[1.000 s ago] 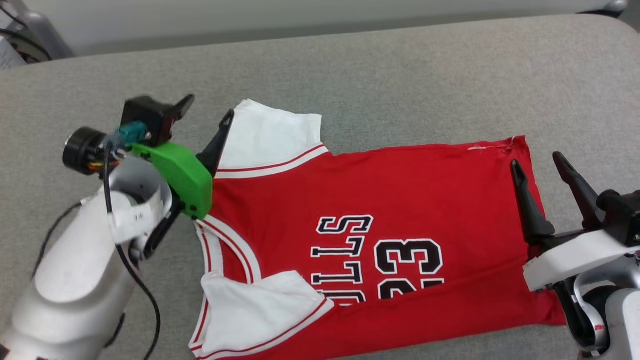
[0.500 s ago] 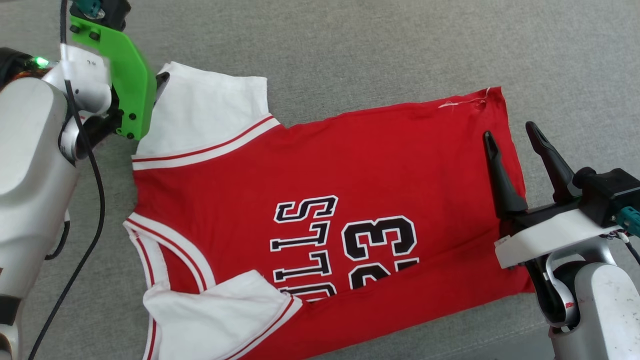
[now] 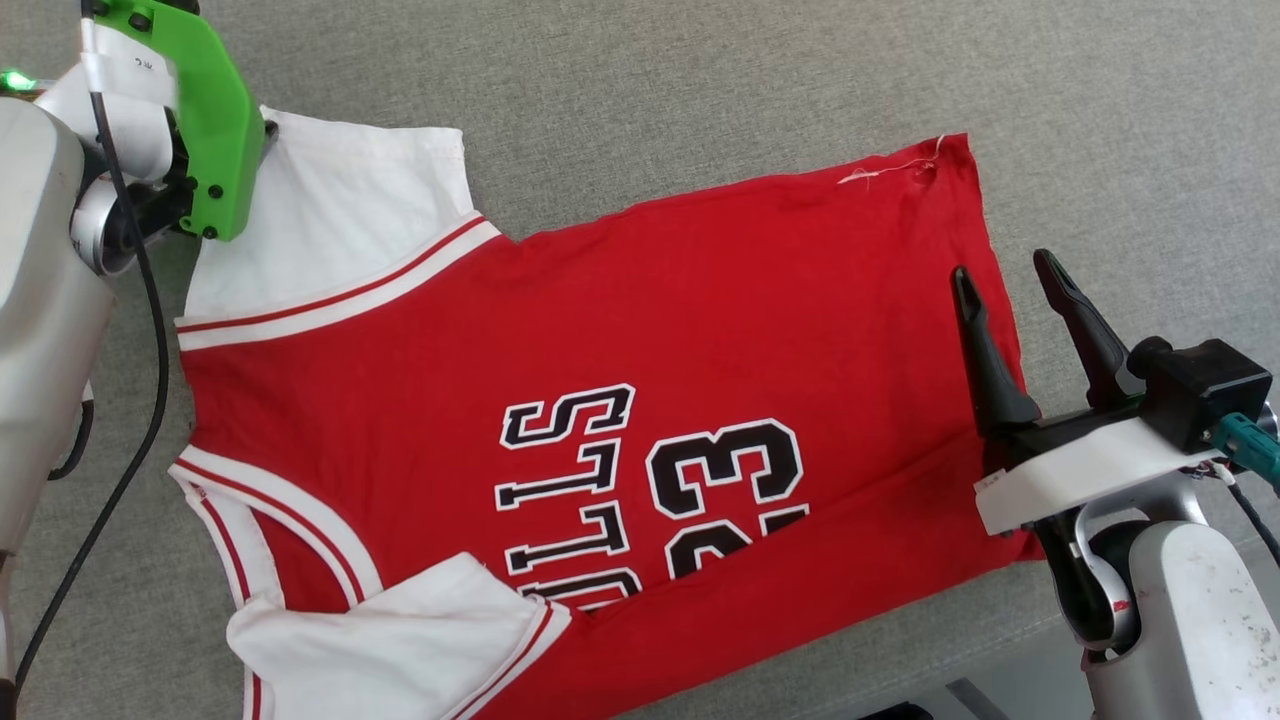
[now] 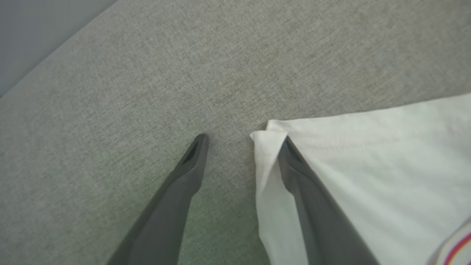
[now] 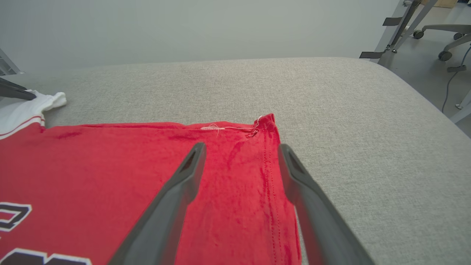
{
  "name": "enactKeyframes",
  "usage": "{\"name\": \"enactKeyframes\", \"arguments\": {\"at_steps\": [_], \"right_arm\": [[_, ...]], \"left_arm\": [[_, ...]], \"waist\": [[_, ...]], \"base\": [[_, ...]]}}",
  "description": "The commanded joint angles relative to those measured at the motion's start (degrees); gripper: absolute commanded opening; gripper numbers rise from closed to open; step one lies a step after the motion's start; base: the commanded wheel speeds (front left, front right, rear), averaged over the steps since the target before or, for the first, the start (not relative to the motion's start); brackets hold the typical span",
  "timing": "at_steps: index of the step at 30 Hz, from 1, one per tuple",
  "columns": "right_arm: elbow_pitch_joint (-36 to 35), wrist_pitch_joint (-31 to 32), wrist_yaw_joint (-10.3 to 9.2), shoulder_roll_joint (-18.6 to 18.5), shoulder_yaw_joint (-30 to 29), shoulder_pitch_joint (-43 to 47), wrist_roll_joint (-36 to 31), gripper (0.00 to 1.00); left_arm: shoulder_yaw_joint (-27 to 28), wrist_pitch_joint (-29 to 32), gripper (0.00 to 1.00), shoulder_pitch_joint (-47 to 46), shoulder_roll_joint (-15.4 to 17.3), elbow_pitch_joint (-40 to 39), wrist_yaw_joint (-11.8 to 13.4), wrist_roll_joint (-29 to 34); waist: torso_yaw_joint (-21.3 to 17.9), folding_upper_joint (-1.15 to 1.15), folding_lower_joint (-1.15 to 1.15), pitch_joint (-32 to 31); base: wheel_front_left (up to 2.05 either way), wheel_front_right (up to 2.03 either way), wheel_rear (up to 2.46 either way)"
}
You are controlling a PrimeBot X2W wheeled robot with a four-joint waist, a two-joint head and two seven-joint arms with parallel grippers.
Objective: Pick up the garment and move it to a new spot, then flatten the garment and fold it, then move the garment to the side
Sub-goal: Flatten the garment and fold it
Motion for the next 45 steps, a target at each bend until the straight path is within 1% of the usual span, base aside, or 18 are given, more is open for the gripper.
{"name": "enactKeyframes", "arguments": {"at_steps": [1, 4, 11, 14, 18, 21, 23, 27, 31, 35, 41, 45], "right_arm": [[0.1, -0.4, -0.05, 0.0, 0.1, -1.4, 0.5, 1.0], [0.3, -0.3, -0.05, -0.2, 0.0, -1.6, 0.4, 1.0], [0.1, 1.2, -0.05, -1.6, -0.4, -1.4, 0.1, 1.0], [-0.4, 3.1, -0.05, -3.5, -0.5, -1.0, -0.1, 1.0], [-1.2, 9.2, -0.05, -7.5, 0.0, -0.7, -0.2, 1.0], [-1.7, 15.9, -0.05, -10.8, -0.5, -1.1, 1.0, 1.0], [-1.6, 20.2, -0.05, -12.6, -0.9, -1.6, 3.1, 1.0], [-0.6, 28.0, -0.05, -18.1, -0.8, -2.9, 5.8, 1.0], [1.3, 33.7, -0.05, -22.3, -0.9, -5.6, 8.5, 1.0], [4.6, 37.7, -0.05, -26.5, -0.2, -9.3, 9.7, 1.0], [11.1, 43.0, -0.05, -28.9, 1.7, -14.3, 11.4, 1.0], [14.7, 44.2, -0.05, -29.6, 2.9, -16.7, 12.1, 1.0]], "left_arm": [[-1.1, 1.6, 0.0, 1.9, 0.5, 2.4, 0.1, 0.2], [-1.0, 1.6, 0.0, 2.6, -0.2, 2.8, 0.0, -1.2], [0.7, -4.1, 0.0, 3.9, -2.1, 2.3, 0.0, -3.2], [1.8, -7.8, 0.0, 4.7, -3.5, 1.0, 0.0, -4.5], [1.5, -11.2, 0.0, 6.3, -4.4, -1.6, 0.0, -4.8], [1.0, -12.3, 0.0, 8.0, -4.5, -5.1, 0.0, -5.3], [1.3, -13.5, 0.0, 9.2, -4.2, -8.2, 0.0, -5.6], [1.5, -15.2, 0.0, 12.5, -3.8, -15.8, 1.1, -6.0], [1.6, -16.2, 0.0, 15.4, -2.8, -24.1, 2.9, -5.6], [1.1, -16.4, 0.0, 17.0, -2.0, -31.4, 4.4, -4.4], [0.2, -16.4, 0.0, 19.0, -2.1, -38.9, 6.3, -3.5], [-0.3, -16.7, 0.0, 19.5, -2.3, -41.0, 6.8, -3.0]], "waist": [[0.1, 0.62, -0.01, -0.1], [0.5, 0.62, -0.01, -0.4], [2.0, 0.62, -0.01, -3.3], [3.5, 0.62, -0.01, -5.2], [6.0, 0.62, -0.01, -7.7], [8.3, 0.62, -0.01, -9.2], [9.6, 0.62, -0.01, -9.8], [12.7, 0.62, -0.01, -9.8], [15.2, 0.62, -0.01, -8.9], [17.8, 0.62, -0.01, -7.4], [20.4, 0.62, -0.01, -5.9], [21.7, 0.62, -0.01, -4.9]], "base": [[0.0, 0.0, 0.0], [0.0, 0.0, 0.0], [0.0, 0.0, 0.0], [0.0, 0.0, 0.0], [0.0, 0.0, 0.0], [0.0, 0.0, 0.0], [0.0, 0.0, 0.0], [0.0, 0.0, 0.0], [0.0, 0.0, 0.0], [0.0, 0.0, 0.0], [0.0, 0.0, 0.0], [0.0, 0.0, 0.0]]}}
